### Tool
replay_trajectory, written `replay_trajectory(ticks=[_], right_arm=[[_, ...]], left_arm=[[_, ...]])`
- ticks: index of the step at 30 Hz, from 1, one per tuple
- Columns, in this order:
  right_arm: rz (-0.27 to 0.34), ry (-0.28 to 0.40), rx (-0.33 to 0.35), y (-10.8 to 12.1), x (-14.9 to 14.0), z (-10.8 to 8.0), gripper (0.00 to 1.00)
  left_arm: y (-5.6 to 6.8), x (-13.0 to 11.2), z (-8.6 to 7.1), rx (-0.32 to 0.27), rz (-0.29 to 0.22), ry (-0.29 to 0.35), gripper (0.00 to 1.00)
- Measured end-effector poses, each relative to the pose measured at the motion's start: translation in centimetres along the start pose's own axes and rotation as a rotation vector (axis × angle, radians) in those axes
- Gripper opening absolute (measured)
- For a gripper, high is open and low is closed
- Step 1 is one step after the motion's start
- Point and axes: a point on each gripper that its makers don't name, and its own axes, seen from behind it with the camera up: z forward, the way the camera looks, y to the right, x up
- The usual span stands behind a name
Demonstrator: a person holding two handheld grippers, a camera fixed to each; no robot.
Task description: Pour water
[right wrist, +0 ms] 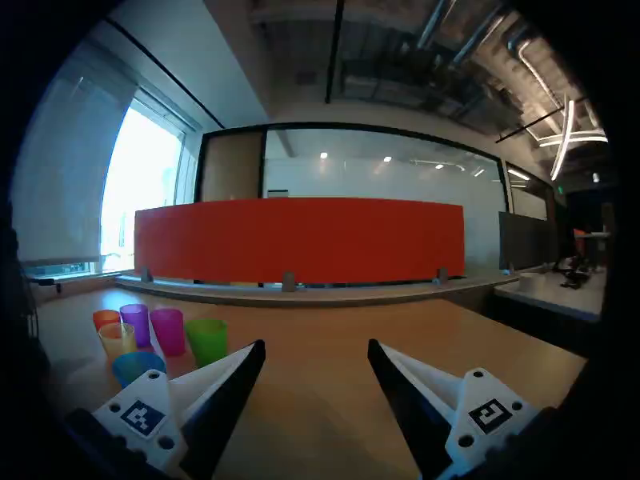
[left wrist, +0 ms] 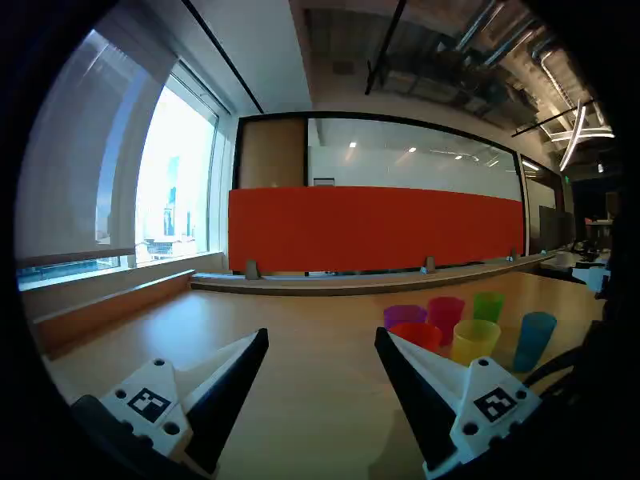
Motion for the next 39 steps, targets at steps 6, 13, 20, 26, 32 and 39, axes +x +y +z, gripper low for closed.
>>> replay_trajectory(ticks=[6,13,20,26,32,39], right_arm=[[0.0,0.0,0.0,-0.01,0.0,0.08,0.99],[0.0,0.0,0.0,0.0,0.05,0.08,0.99],[0.0,0.0,0.0,-0.09,0.01,0.08,0.99],[0.0,0.0,0.0,-0.11,0.03,0.1,0.99],[0.0,0.0,0.0,-0.08,0.04,0.08,0.99],[-0.003,-0.001,0.001,-0.11,0.12,0.1,0.99]], left_arm=[[-0.04,0.05,0.03,0.0,0.0,0.0,0.99],[-0.02,0.06,0.07,0.0,-0.001,0.0,0.99],[-0.05,0.05,0.08,0.0,-0.001,0.0,0.99],[-0.05,0.07,0.03,0.0,0.0,0.0,0.99],[-0.02,0.09,0.0,0.0,0.0,0.0,0.99],[-0.31,0.05,-0.15,0.015,-0.001,0.001,0.99]])
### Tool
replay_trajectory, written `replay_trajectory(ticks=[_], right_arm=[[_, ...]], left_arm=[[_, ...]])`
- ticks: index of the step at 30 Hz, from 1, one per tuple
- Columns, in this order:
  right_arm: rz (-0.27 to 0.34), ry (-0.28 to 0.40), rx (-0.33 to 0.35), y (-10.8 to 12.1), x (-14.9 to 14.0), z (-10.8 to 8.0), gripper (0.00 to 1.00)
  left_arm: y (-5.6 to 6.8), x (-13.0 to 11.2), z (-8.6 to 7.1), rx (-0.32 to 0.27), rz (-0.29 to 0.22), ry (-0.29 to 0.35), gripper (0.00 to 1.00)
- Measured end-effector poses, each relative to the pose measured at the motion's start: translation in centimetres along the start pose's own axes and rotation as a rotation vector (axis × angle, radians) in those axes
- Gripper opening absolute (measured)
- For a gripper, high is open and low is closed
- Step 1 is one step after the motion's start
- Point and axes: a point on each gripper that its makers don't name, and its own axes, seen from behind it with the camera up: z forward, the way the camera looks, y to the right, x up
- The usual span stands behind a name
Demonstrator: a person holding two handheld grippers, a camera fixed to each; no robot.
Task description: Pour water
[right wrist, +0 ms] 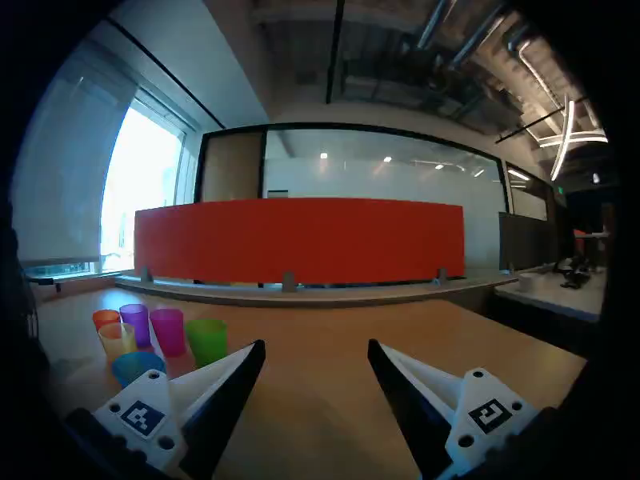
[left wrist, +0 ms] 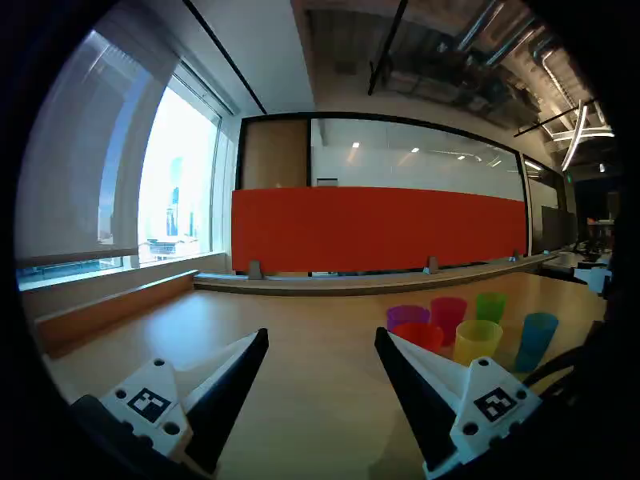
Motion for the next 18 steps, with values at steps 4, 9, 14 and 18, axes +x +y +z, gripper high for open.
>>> replay_trajectory(ticks=[4,9,14,18], right_arm=[[-0.018,-0.008,0.003,0.1,0.2,0.3,0.99],[-0.028,0.003,0.021,0.0,2.6,0.6,0.99],[-0.006,0.005,0.04,0.3,5.4,1.1,0.99],[0.015,-0.005,0.059,0.6,7.7,1.6,0.99]], left_arm=[[0.3,0.1,-0.1,-0.008,-0.004,-0.011,0.99],[0.7,1.7,0.2,-0.019,-0.028,-0.024,0.99],[0.9,4.4,1.0,-0.035,-0.042,-0.041,0.99],[1.2,6.8,1.8,-0.055,-0.032,-0.047,0.99]])
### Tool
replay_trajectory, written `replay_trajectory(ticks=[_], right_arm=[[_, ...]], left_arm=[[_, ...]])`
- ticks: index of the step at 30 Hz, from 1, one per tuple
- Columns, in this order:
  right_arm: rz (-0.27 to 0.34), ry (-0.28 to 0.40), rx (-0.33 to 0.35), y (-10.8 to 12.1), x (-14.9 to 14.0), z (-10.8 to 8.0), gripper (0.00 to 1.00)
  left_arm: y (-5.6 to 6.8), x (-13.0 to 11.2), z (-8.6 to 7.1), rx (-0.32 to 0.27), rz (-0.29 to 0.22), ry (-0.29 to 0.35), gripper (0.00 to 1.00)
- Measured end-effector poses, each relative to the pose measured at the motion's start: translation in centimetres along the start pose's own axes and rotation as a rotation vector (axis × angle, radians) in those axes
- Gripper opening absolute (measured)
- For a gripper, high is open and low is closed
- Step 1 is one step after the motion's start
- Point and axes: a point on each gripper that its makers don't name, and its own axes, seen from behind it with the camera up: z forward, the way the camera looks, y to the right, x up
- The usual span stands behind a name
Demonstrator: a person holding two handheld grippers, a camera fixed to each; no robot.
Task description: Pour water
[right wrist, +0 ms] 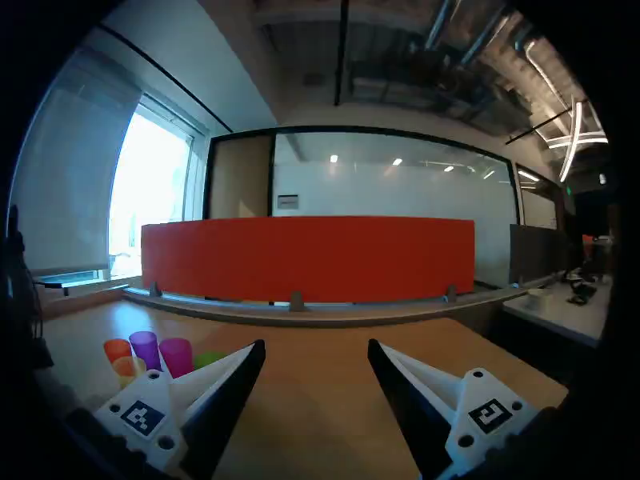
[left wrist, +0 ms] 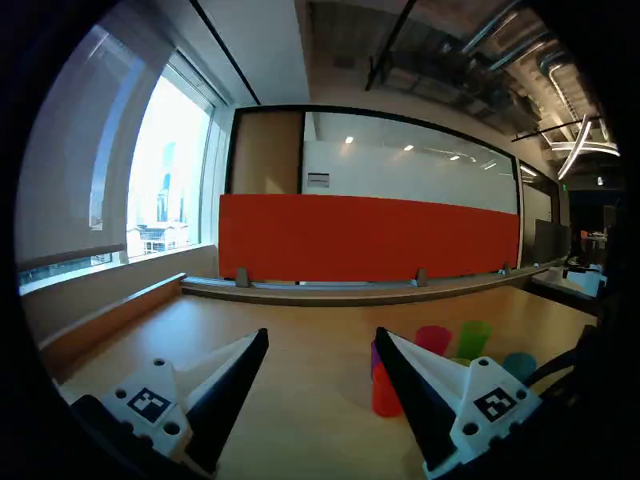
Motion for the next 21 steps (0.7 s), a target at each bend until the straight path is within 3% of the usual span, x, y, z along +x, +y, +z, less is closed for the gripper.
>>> replay_trajectory(ticks=[6,15,21], right_arm=[[0.016,-0.011,0.031,0.2,4.0,0.7,0.99],[-0.009,0.01,0.051,0.4,9.8,1.0,0.99],[0.004,-0.01,0.073,0.0,10.3,0.7,0.99]], left_arm=[[0.2,3.9,0.9,-0.011,0.038,0.003,0.99],[1.5,8.7,1.7,-0.087,0.016,0.007,0.99],[2.4,10.1,1.8,-0.126,0.067,0.004,0.99]])
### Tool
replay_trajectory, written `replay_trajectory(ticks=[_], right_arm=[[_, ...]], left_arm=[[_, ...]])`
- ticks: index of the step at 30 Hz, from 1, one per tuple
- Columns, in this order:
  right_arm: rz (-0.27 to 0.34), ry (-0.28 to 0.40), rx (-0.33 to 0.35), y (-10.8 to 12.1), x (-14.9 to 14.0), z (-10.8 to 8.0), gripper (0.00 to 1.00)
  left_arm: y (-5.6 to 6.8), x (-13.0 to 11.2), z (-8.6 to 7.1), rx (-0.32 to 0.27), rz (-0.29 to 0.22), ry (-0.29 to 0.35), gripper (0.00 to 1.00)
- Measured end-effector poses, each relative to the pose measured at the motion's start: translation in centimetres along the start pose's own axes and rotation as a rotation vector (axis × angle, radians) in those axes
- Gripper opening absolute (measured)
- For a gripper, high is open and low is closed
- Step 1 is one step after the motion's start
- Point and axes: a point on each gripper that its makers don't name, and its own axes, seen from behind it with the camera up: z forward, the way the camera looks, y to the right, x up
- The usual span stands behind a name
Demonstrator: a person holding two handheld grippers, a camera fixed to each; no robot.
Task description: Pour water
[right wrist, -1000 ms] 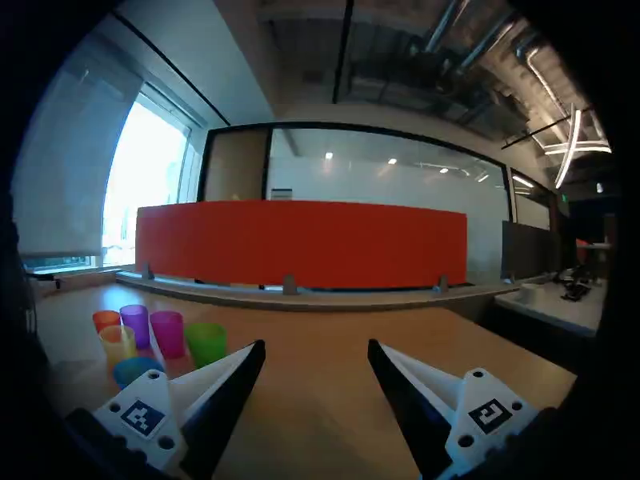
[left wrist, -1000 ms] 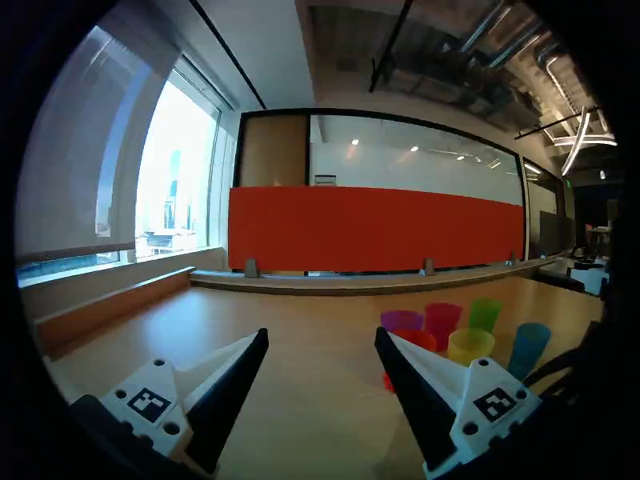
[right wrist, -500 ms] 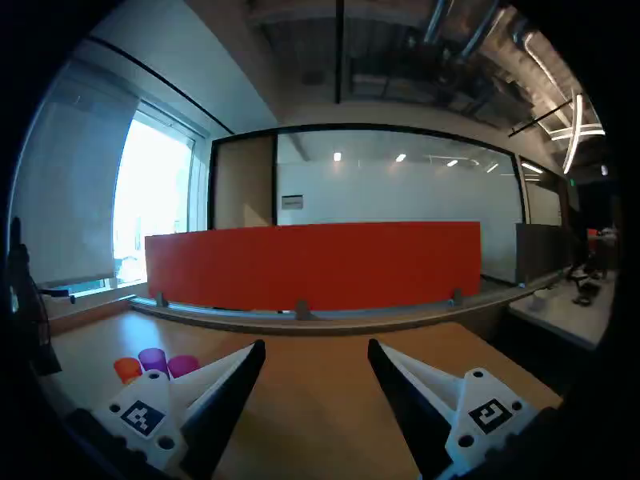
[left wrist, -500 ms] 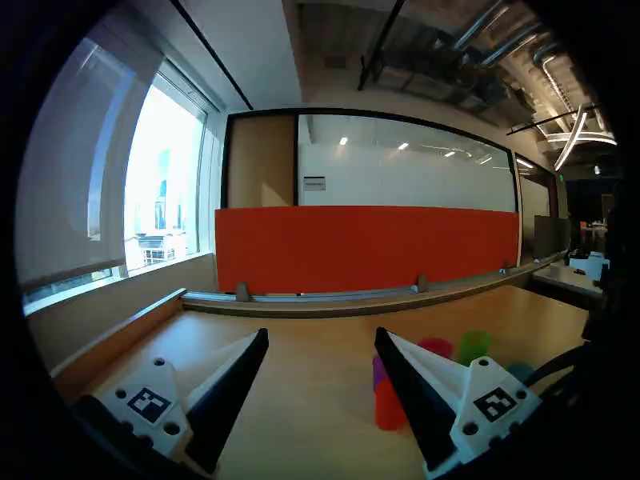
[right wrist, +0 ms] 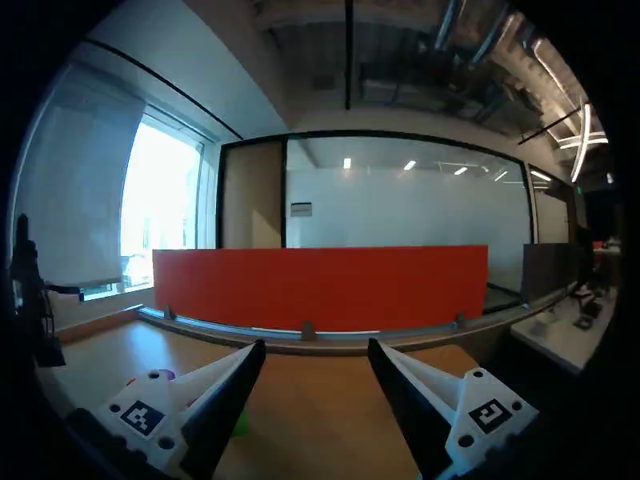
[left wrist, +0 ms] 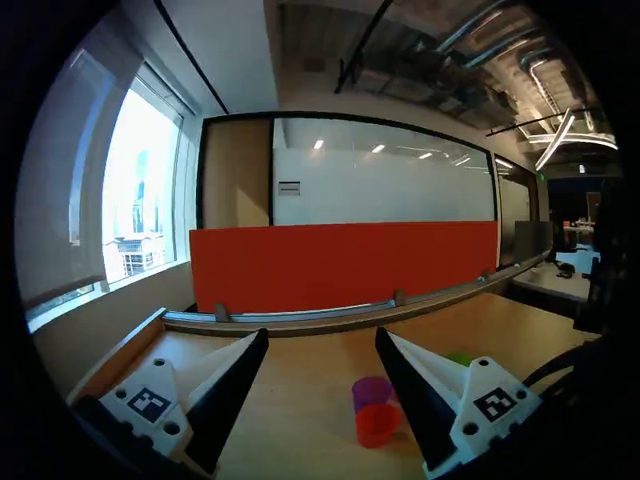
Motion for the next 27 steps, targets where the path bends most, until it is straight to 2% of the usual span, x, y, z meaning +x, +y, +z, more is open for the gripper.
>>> replay_trajectory(ticks=[6,9,18,24,27], right_arm=[[0.003,-0.011,0.038,-0.5,0.3,0.0,0.99],[-0.006,-0.026,0.074,-0.9,0.3,0.0,0.99],[-0.043,-0.061,0.252,-4.0,0.8,-0.5,0.99],[-0.052,-0.09,0.37,-5.8,1.1,-1.1,0.99],[-0.07,-0.102,0.371,-5.8,1.0,-0.9,0.99]], left_arm=[[2.1,-0.1,-0.3,-0.076,0.047,-0.014,0.99],[3.5,-0.6,-0.4,-0.138,0.045,-0.038,0.99],[6.9,-0.2,-1.1,-0.309,0.005,-0.061,0.99],[9.2,-0.3,-1.8,-0.425,0.04,-0.076,0.99],[10.0,-0.7,-2.0,-0.45,0.061,-0.086,0.99]])
